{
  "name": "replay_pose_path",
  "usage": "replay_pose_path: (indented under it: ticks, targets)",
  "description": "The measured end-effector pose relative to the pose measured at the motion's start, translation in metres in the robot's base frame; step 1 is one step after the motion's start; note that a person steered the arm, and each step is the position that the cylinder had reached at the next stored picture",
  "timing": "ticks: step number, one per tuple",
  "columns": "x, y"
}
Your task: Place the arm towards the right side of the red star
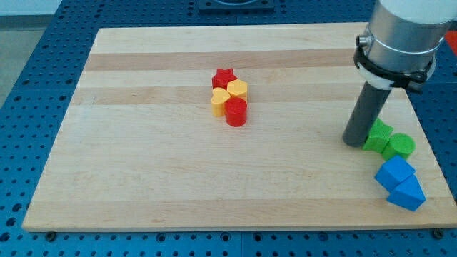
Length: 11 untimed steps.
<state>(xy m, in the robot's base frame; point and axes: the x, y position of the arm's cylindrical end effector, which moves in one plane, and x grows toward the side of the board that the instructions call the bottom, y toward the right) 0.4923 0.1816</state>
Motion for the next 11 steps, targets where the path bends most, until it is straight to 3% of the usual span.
replay_pose_path:
  ticks: [5, 11]
  targets:
    - [-0.005, -0.057]
    - [-0.095, -0.114]
